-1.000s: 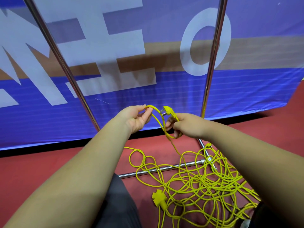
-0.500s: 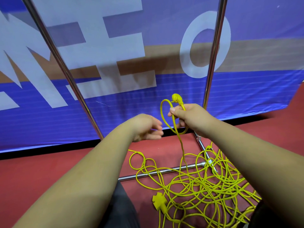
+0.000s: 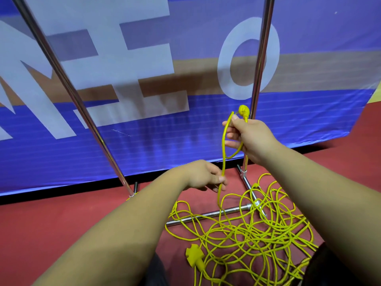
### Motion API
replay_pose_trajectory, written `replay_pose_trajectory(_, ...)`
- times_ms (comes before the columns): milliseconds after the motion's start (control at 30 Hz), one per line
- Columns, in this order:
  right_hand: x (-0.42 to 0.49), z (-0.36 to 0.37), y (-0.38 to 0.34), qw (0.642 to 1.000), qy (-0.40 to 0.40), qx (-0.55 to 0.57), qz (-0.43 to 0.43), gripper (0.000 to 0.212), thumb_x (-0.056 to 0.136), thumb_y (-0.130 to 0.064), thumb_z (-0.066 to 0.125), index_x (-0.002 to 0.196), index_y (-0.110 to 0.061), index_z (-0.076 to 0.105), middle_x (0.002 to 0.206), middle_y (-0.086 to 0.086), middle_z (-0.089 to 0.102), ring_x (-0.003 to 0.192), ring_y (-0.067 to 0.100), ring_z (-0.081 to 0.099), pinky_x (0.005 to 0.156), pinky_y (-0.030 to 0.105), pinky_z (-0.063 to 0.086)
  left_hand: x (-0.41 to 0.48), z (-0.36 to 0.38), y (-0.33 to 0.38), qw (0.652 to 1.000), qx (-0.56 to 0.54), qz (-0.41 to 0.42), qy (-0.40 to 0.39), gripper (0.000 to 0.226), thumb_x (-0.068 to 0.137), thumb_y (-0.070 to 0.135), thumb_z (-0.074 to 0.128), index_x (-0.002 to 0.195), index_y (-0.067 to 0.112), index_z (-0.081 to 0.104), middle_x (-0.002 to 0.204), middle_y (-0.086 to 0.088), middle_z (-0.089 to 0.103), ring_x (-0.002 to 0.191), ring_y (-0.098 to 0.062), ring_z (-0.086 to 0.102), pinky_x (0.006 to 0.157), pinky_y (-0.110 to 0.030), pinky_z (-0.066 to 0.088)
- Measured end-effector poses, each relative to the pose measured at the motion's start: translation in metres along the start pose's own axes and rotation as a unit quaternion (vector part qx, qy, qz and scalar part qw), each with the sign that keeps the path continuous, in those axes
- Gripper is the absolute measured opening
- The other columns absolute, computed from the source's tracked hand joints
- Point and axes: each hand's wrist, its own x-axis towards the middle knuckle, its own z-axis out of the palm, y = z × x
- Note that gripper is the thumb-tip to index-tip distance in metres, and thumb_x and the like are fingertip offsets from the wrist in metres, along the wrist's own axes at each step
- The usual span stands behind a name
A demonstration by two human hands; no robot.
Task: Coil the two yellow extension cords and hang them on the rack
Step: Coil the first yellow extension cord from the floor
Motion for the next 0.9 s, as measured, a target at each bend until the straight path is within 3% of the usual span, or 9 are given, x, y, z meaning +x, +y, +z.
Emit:
replay_pose_trajectory(67,0.002,-0.007,0.001,0.998,-0.004,-0.058,0.022,0.040,0.109,-0.040,0.057,0.110,-0.004,0.076,0.097,0.010,0.074,0.081,0.019,0.071,0.070,0.038,0.066,-0.004,-0.009,0.007,0.997,-0.075,0.000,0.031,0.024,0.109,0.026,0.053,0.113,0.011,0.072,0.101,-0.003,0.079,0.082,-0.014,0.073,0.076,-0.031,0.058)
replay_pose_trajectory(167,0.004,-0.017,0.010,0.987,-0.033,-0.144,0.062,0.042,0.111,-0.041,0.054,0.111,-0.004,0.073,0.112,0.016,0.079,0.089,0.025,0.076,0.080,0.044,0.066,-0.008,-0.021,0.018,0.969,-0.217,0.019,0.114,0.025,0.108,0.025,0.057,0.111,0.006,0.072,0.092,-0.007,0.077,0.074,-0.017,0.074,0.073,-0.034,0.065)
replay_pose_trajectory(333,-0.001,-0.014,0.024,0.965,-0.104,-0.165,0.174,0.045,0.112,-0.040,0.051,0.118,0.001,0.069,0.110,0.019,0.079,0.097,0.034,0.080,0.085,0.049,0.066,-0.010,-0.033,0.026,0.883,-0.418,-0.012,0.213,0.029,0.102,0.020,0.068,0.115,-0.005,0.067,0.088,-0.011,0.069,0.070,-0.018,0.078,0.058,-0.029,0.062)
replay_pose_trajectory(467,-0.010,0.005,0.033,0.957,-0.144,-0.155,0.200,0.049,0.112,-0.045,0.049,0.121,0.000,0.066,0.109,0.021,0.080,0.103,0.037,0.079,0.095,0.053,0.062,-0.013,-0.035,0.025,0.856,-0.463,-0.040,0.227,0.019,0.099,0.015,0.071,0.108,-0.002,0.067,0.080,-0.013,0.074,0.068,-0.023,0.078,0.055,-0.030,0.062)
replay_pose_trajectory(600,-0.015,0.020,0.035,0.960,-0.144,-0.163,0.176,0.058,0.109,-0.055,0.048,0.117,-0.002,0.071,0.091,0.011,0.079,0.081,0.030,0.079,0.086,0.054,0.065,-0.013,-0.042,0.019,0.872,-0.416,-0.060,0.252,0.023,0.098,0.027,0.073,0.108,0.006,0.071,0.087,-0.006,0.081,0.073,-0.020,0.079,0.051,-0.025,0.061)
replay_pose_trajectory(733,-0.015,0.027,0.029,0.975,-0.109,-0.142,0.135,0.062,0.104,-0.063,0.053,0.109,-0.005,0.075,0.072,0.004,0.058,0.053,0.019,0.057,0.062,0.042,0.062,-0.013,-0.048,0.015,0.918,-0.288,-0.071,0.264,0.038,0.107,0.041,0.056,0.109,0.008,0.075,0.092,-0.001,0.081,0.059,-0.010,0.066,0.047,-0.021,0.051)
replay_pose_trajectory(800,-0.013,0.029,0.023,0.981,-0.090,-0.124,0.117,0.054,0.102,-0.061,0.059,0.105,-0.010,0.076,0.066,0.001,0.049,0.047,0.016,0.048,0.057,0.037,0.060,-0.011,-0.048,0.013,0.936,-0.229,-0.079,0.257,0.037,0.109,0.037,0.050,0.113,0.008,0.074,0.091,0.000,0.080,0.057,-0.010,0.060,0.049,-0.022,0.050)
replay_pose_trajectory(900,-0.011,0.029,0.018,0.988,-0.066,-0.085,0.108,0.044,0.103,-0.051,0.063,0.113,-0.010,0.075,0.061,-0.001,0.041,0.043,0.012,0.042,0.052,0.032,0.057,-0.013,-0.043,0.009,0.966,-0.142,-0.106,0.190,0.025,0.102,0.025,0.059,0.115,0.007,0.072,0.090,-0.001,0.077,0.062,-0.013,0.064,0.055,-0.026,0.054)
